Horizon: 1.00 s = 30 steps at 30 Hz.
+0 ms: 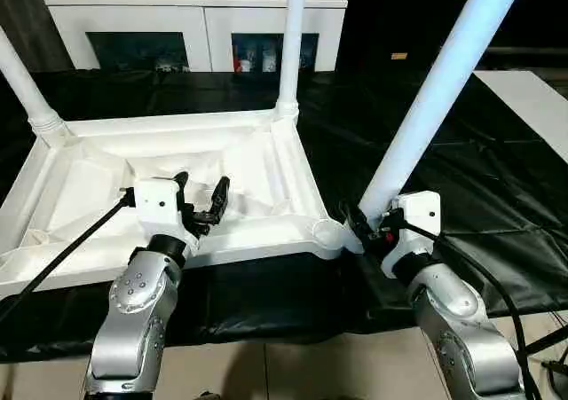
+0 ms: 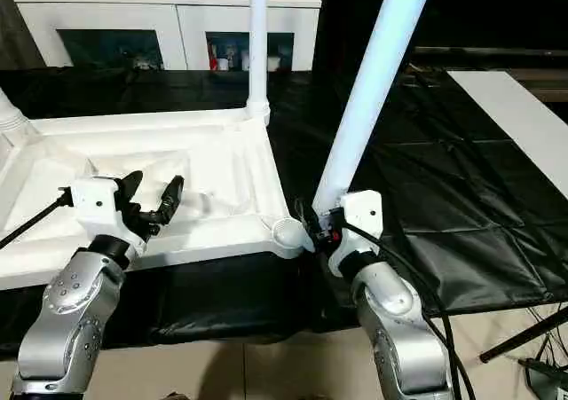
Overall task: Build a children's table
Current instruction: Insert table leg to table base
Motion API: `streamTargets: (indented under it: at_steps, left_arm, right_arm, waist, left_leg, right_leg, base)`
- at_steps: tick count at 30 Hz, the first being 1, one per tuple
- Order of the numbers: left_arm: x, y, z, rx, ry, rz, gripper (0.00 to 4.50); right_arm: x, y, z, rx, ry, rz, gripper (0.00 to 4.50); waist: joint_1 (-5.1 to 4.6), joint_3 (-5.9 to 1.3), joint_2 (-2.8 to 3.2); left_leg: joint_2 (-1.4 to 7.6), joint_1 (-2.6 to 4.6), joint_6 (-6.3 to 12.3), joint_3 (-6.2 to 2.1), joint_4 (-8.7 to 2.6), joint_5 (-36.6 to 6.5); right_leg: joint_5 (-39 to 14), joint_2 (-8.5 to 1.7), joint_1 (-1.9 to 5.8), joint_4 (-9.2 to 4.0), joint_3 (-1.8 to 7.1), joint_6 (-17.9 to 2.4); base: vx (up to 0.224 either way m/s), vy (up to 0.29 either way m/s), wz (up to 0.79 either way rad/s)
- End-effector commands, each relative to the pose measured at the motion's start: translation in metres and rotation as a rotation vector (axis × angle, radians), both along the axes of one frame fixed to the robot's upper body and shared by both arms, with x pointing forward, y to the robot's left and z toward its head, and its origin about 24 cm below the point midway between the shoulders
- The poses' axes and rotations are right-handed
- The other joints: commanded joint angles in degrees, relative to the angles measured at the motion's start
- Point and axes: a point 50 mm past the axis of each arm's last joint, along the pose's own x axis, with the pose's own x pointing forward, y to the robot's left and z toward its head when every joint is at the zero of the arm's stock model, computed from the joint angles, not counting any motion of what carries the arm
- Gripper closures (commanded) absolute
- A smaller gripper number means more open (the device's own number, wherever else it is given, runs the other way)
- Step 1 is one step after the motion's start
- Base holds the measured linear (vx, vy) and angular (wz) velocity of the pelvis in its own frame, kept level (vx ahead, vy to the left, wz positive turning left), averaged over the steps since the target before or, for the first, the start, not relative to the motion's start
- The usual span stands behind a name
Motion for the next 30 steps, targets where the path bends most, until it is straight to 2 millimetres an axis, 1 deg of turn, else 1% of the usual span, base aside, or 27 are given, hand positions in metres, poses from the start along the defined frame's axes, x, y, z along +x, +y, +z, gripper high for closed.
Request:
streamTargets:
  at_steps: [1,4,12,13,14,18,30]
  left_arm:
    - [-0.0017,-0.0003,0.0010,0.012,-0.007,-0.005,0.69]
    - [-0.0017,-0.0003,0.0010,0.012,-0.007,-0.005,0.69]
    - [-0.0017,-0.0003,0.0010,0.012,-0.007,-0.005,0.69]
    - [-0.0017,-0.0003,0.0010,0.012,-0.007,-0.005,0.69]
    - [-0.0017,-0.0003,0.0010,0.012,-0.007,-0.005,0.69]
    - [-0.0017,-0.0003,0.0010,0.012,-0.007,-0.005,0.69]
    - [-0.0017,-0.0003,0.0010,0.012,-0.007,-0.005,0.69]
  right_arm:
    - [0.0002,-0.0012,-0.0059,-0.017,0.039,0.000,2.64]
    - [0.0002,-0.0012,-0.0059,-0.017,0.039,0.000,2.64]
    - [0.0002,-0.0012,-0.0059,-0.017,0.039,0.000,2.64]
    - [0.0002,-0.0012,-0.0059,-0.017,0.039,0.000,2.64]
    - [0.0002,-0.0012,-0.0059,-0.017,0.039,0.000,2.64]
    - [0.0002,-0.0012,-0.0059,-0.017,0.039,0.000,2.64]
    - [0.0002,-0.0012,-0.0059,-0.017,0.039,0.000,2.64]
  waist:
    - [0.13,-3.08,0.17]
    - [0.15,-3.10,0.16]
    - [0.15,-3.13,0.18]
    - [0.14,-3.14,0.13]
    - [0.17,-3.12,0.20]
    - [0.16,-3.12,0.17]
    - [0.18,-3.13,0.18]
  left_leg:
    - [1.82,0.36,-0.06,-0.79,-4.58,-20.6]
    - [1.80,0.28,-0.01,-0.80,-4.57,-20.4]
    - [1.81,0.32,0.00,-0.79,-4.56,-20.2]
    - [1.80,0.24,0.05,-0.78,-4.55,-20.0]
    - [1.83,0.30,0.04,-0.78,-4.58,-20.0]
    - [1.81,0.35,0.01,-0.77,-4.55,-20.3]
    - [1.81,0.31,0.06,-0.77,-4.55,-20.1]
  right_leg:
    - [-21.2,-2.72,1.98,-5.08,2.97,-4.6]
    - [-21.2,-2.77,2.05,-5.09,2.98,-4.5]
    - [-20.7,-2.74,2.05,-5.01,2.98,-4.7]
    - [-20.3,-2.74,2.11,-4.96,2.99,-4.7]
    - [-20.3,-2.75,2.06,-4.99,2.99,-4.8]
    - [-20.8,-2.75,2.02,-5.03,2.98,-4.7]
    - [-20.6,-2.75,2.04,-5.02,2.99,-4.7]
  base:
    - [0.000,0.000,0.00]
    - [0.000,0.000,0.00]
    - [0.000,0.000,0.00]
    - [0.000,0.000,0.00]
    - [0.000,0.000,0.00]
    - [0.000,0.000,0.00]
    - [0.000,0.000,0.00]
